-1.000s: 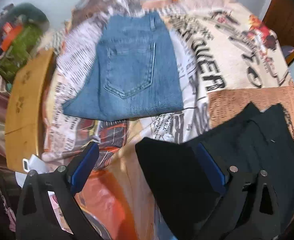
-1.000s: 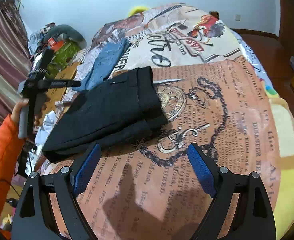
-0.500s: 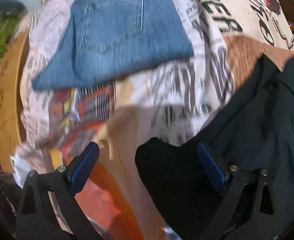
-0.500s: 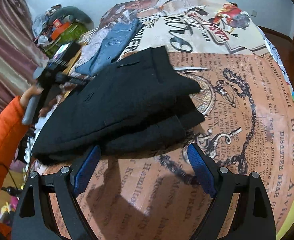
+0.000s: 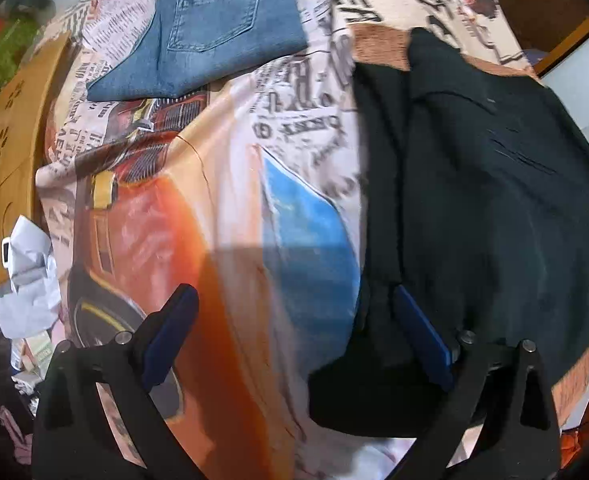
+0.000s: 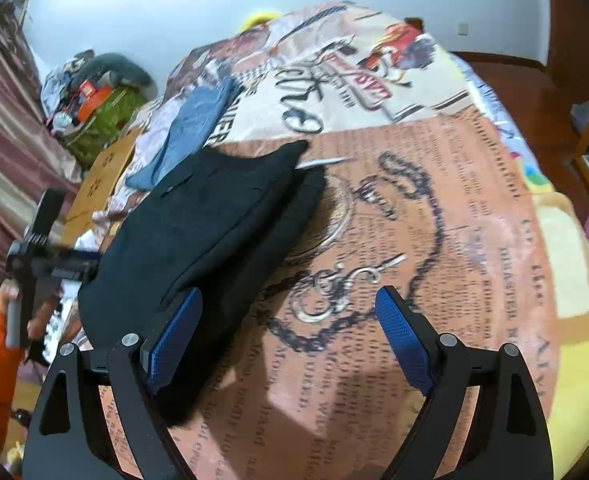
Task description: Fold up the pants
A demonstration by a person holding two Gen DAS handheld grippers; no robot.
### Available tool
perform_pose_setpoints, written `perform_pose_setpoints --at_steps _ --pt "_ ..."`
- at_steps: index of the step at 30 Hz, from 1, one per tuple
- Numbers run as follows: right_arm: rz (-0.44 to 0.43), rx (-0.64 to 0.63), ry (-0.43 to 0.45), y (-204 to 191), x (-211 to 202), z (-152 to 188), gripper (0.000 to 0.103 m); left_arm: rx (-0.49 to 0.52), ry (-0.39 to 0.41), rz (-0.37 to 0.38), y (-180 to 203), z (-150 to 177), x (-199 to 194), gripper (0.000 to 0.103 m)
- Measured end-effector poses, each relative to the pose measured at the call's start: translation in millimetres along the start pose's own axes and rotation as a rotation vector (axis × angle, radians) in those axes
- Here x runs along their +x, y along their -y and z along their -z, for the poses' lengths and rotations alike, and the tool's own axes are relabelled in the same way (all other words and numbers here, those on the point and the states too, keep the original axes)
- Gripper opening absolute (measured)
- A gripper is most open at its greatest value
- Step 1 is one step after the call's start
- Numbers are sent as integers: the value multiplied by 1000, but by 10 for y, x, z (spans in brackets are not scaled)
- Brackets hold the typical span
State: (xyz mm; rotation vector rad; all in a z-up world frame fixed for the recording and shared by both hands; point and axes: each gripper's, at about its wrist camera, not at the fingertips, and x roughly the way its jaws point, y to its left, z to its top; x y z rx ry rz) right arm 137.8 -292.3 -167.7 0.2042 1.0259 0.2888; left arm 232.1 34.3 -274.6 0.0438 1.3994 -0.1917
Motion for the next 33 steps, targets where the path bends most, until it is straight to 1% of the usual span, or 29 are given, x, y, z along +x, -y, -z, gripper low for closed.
perform_pose_setpoints --at_steps 2,3,5,6,7,10,15,19,23,25,28,33 --pt "22 -1 16 35 -61 -2 87 -8 16 21 87 131 -74 99" --pt "47 -6 29 51 -101 -1 87 -12 21 35 134 194 -108 99" --pt "84 -18 49 85 -168 9 87 -10 28 53 152 251 -141 99" --pt "93 -22 55 112 -195 4 87 -3 34 54 179 212 -171 99" --pt "97 -22 59 134 -215 -2 87 6 42 45 212 138 -171 99" --pt "71 -12 66 198 -273 -16 87 31 87 0 238 122 -254 98" --pt "58 -38 75 135 -263 -86 87 84 215 -84 277 -21 -469 98" --pt "27 -70 61 35 -146 -154 87 128 311 -125 399 -210 -605 98" --pt "-1 -107 48 -55 19 -245 87 150 328 -96 551 -445 -595 98" --pt "-24 -127 41 -86 105 -299 87 152 333 -95 612 -557 -560 98" --pt "-43 -147 26 -97 251 -414 86 164 316 -82 700 -797 -475 98" --pt "-65 -151 2 -44 472 -634 86 202 295 -54 824 -1090 -350 98"
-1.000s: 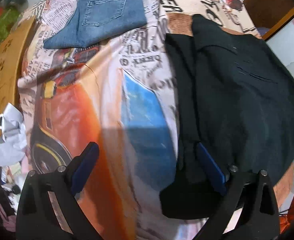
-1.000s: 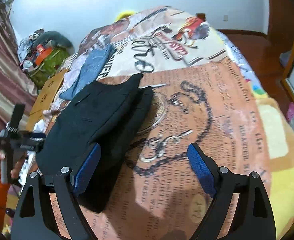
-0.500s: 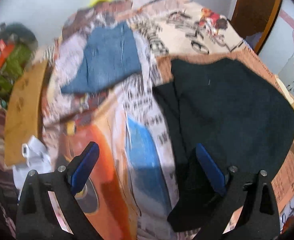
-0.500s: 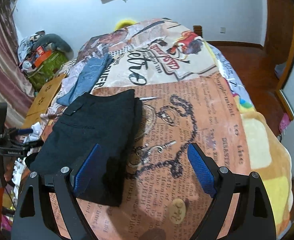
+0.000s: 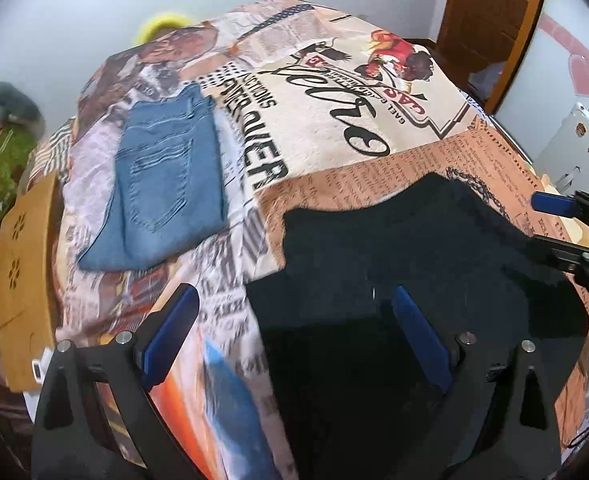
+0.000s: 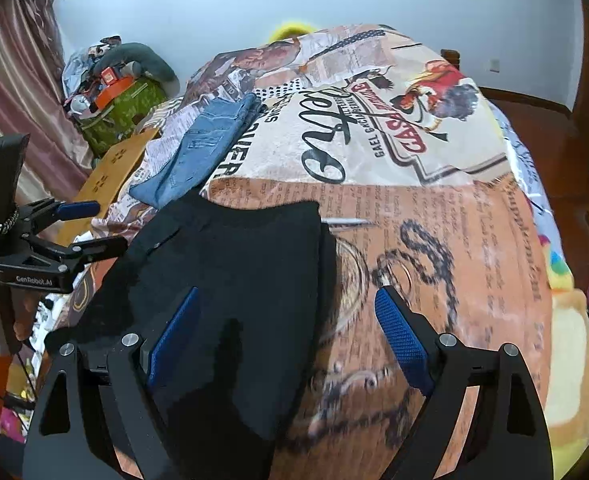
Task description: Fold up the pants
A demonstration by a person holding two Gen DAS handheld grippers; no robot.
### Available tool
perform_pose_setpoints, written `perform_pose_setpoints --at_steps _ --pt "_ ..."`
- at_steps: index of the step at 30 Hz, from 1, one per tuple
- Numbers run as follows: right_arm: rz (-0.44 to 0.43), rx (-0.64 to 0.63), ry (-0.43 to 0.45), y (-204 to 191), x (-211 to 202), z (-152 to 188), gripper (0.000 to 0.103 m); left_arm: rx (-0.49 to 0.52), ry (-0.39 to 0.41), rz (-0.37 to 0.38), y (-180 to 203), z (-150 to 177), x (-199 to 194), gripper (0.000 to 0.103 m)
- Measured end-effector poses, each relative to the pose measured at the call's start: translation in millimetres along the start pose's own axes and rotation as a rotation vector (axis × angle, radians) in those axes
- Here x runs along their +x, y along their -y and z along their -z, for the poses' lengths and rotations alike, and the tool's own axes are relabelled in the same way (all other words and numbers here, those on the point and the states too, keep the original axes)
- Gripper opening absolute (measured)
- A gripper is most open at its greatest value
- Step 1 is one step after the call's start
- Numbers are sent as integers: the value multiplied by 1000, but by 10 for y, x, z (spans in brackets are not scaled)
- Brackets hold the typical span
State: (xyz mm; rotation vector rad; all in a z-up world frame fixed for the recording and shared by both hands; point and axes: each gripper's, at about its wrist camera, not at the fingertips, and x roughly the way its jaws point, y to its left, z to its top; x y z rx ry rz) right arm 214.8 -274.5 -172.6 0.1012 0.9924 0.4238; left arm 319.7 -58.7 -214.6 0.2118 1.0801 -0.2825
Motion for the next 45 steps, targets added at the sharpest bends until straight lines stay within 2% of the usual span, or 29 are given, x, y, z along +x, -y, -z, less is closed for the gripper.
perform_pose_setpoints --at_steps 2,4,5,7,9,11,14,16,19,24,27,29,33,35,37,39,45 --pt "-6 -2 -15 45 109 -81 82 -1 -15 21 2 -79 97 98" --pt "-10 -8 -44 84 259 -153 74 -20 -42 45 -16 -113 207 96" --pt "-15 -8 -60 97 329 -173 71 -28 -54 50 -25 -132 255 87" --pt "-25 -6 -99 129 470 -205 57 -53 -90 28 -60 -158 376 74" --pt "-31 -14 -136 135 594 -205 45 -99 -121 62 -116 -164 503 73" --pt "-27 -29 -148 120 663 -186 42 -125 -125 83 -156 -153 556 68" --pt "-20 -66 -116 119 645 -173 34 -134 -115 94 -179 -119 596 64" --pt "-22 -61 -99 155 638 -167 27 -159 -110 99 -213 -98 619 64" --pt "-19 -53 -100 192 698 -153 23 -202 -114 102 -265 -78 666 64" --pt "23 -80 -118 140 717 -173 22 -195 -130 87 -263 -108 632 64" --pt "32 -78 -111 114 543 -211 22 -166 -94 -7 -256 -125 381 64" --pt "31 -80 -82 94 350 -213 22 -153 -41 -60 -288 -114 138 64" --pt "30 -84 -49 35 50 -155 24 -170 4 -40 -368 -11 -229 67" --pt "20 -85 -33 -3 -99 -84 28 -173 14 -37 -365 100 -356 73" --pt "16 -89 -22 -69 -175 -17 39 -163 12 -30 -329 242 -431 74" --pt "22 -98 -19 -126 -232 71 44 -153 1 -21 -277 348 -457 75" --pt "19 -107 -61 -259 -193 348 46 -143 -49 20 -136 697 -385 79"
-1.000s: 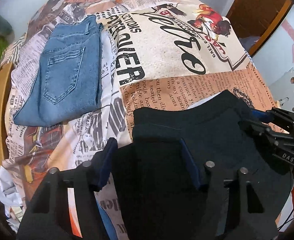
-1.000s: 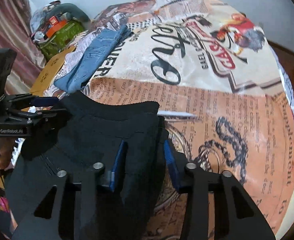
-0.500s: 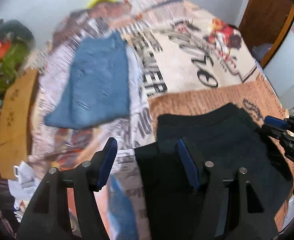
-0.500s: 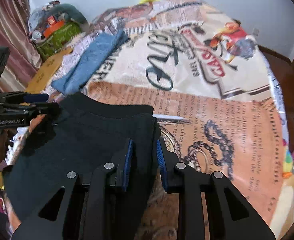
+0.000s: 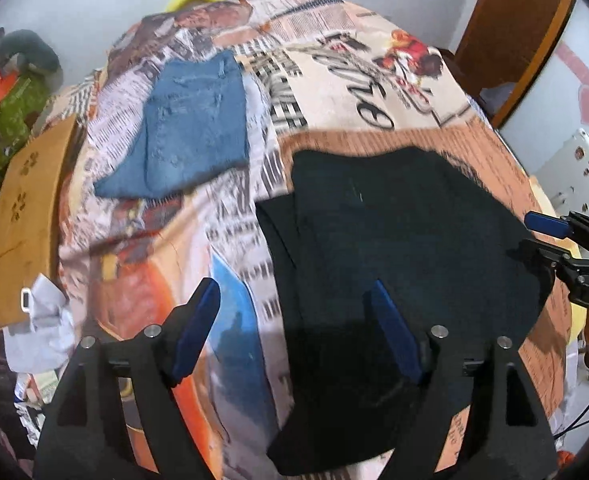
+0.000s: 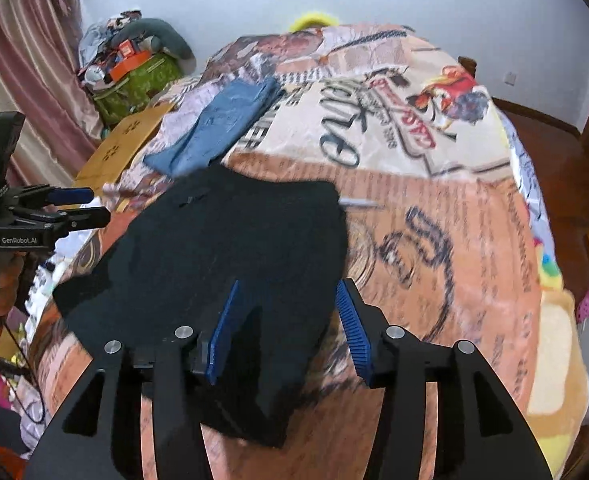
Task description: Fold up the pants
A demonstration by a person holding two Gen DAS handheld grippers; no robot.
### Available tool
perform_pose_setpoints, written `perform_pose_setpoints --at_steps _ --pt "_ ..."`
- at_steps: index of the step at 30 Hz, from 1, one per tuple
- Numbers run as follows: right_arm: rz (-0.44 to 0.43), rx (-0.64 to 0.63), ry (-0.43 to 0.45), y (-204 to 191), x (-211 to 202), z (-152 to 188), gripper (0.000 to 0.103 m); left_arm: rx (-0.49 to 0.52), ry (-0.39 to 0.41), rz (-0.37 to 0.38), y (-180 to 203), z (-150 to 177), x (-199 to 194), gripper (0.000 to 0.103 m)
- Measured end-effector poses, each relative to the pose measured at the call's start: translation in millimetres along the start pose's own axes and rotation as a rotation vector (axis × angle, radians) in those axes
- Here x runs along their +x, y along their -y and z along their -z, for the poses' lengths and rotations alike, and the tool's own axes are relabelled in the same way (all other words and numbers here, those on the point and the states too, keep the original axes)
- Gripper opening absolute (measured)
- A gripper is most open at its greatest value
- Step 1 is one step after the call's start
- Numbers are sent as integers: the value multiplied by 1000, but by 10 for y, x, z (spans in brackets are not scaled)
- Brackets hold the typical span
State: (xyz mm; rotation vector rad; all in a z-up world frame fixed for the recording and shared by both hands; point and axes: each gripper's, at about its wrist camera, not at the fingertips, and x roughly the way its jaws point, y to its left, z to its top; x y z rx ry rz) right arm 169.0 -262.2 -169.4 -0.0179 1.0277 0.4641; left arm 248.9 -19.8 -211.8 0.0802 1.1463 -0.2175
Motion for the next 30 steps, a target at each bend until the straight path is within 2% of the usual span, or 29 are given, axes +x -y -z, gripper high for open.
perform_pose_setpoints --at_steps 3,5,7,11,16,19,24,27,30 --pt "31 -19 -18 -56 93 129 46 11 -40 -28 31 123 133 81" --pt "35 -17 -13 -41 116 178 48 8 -42 -48 19 207 186 90" --pt "19 20 -12 19 117 192 50 -1 -26 -60 -17 285 189 94" --pt "23 22 -2 11 88 227 50 -10 -28 -107 -81 413 185 94" --pt "34 11 7 8 103 260 52 -44 -40 -100 -188 463 170 94" --pt "35 17 8 16 83 252 54 -38 -8 -118 -158 424 86 94" --pt "60 -9 10 -16 6 195 55 9 103 -176 -25 273 -115 94" --pt "52 -1 31 11 -74 141 56 20 157 -158 29 152 -202 94" --pt "47 12 70 49 -150 70 65 23 186 -134 73 43 -232 94"
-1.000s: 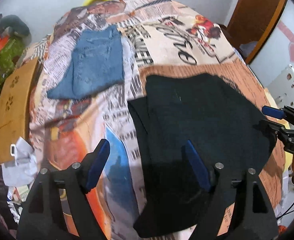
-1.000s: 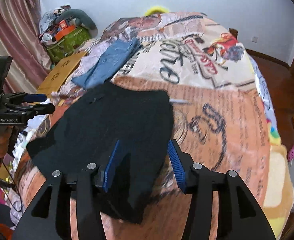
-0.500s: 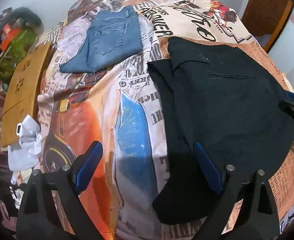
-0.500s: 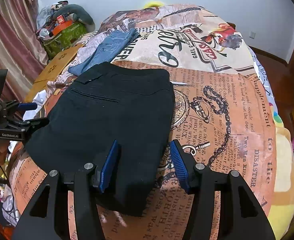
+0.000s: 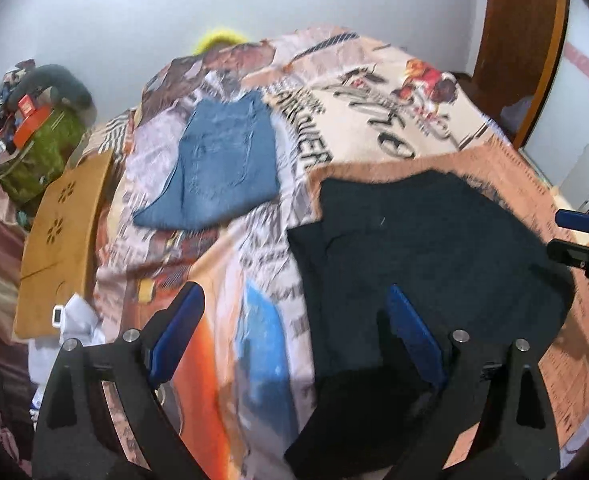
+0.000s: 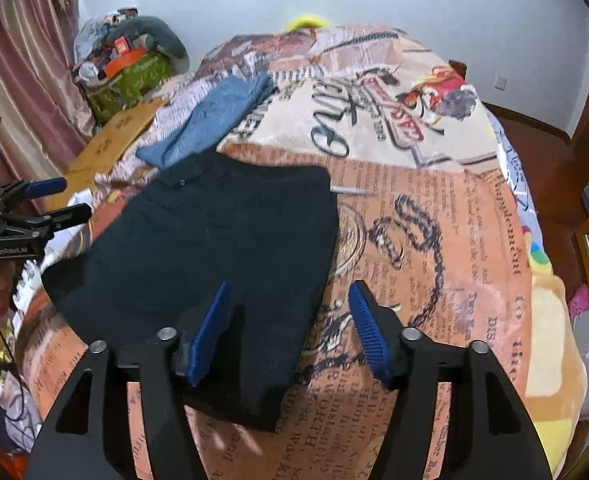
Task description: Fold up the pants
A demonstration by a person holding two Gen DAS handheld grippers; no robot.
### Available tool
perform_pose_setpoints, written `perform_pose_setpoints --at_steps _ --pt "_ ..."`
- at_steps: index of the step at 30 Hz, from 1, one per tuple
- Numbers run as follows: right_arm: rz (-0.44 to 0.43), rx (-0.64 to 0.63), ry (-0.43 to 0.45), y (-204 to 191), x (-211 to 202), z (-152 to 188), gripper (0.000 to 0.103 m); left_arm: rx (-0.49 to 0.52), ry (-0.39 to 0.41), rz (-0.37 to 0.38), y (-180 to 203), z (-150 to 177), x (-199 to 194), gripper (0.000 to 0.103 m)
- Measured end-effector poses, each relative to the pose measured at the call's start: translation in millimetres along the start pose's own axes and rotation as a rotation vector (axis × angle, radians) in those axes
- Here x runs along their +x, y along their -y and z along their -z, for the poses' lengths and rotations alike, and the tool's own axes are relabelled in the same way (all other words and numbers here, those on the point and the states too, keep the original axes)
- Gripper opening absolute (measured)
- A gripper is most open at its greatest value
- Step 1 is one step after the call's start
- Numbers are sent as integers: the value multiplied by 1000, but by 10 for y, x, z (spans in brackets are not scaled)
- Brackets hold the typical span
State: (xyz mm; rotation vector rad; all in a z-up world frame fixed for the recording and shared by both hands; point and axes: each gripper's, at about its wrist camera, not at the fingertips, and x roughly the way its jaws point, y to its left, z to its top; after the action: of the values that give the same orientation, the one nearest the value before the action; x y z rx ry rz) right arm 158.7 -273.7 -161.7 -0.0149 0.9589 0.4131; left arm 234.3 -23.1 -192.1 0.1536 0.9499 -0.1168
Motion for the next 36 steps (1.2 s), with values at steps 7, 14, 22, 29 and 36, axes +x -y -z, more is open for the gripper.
perform_pose_setpoints --at_steps 7,14,22,29,36 --pt "-23 25 -24 102 178 -144 75 38 -21 72 101 -180 247 94" --pt "-121 41 -170 180 647 -146 75 -49 -209 158 -31 -172 769 94" --pt "-295 128 -262 357 921 -181 77 -20 -316 272 78 -175 1014 98" --pt "-368 155 -280 369 1000 -203 79 -103 -428 432 57 -218 1278 100" --pt "-430 180 -293 356 1073 -253 59 -127 -389 448 35 -242 1202 83"
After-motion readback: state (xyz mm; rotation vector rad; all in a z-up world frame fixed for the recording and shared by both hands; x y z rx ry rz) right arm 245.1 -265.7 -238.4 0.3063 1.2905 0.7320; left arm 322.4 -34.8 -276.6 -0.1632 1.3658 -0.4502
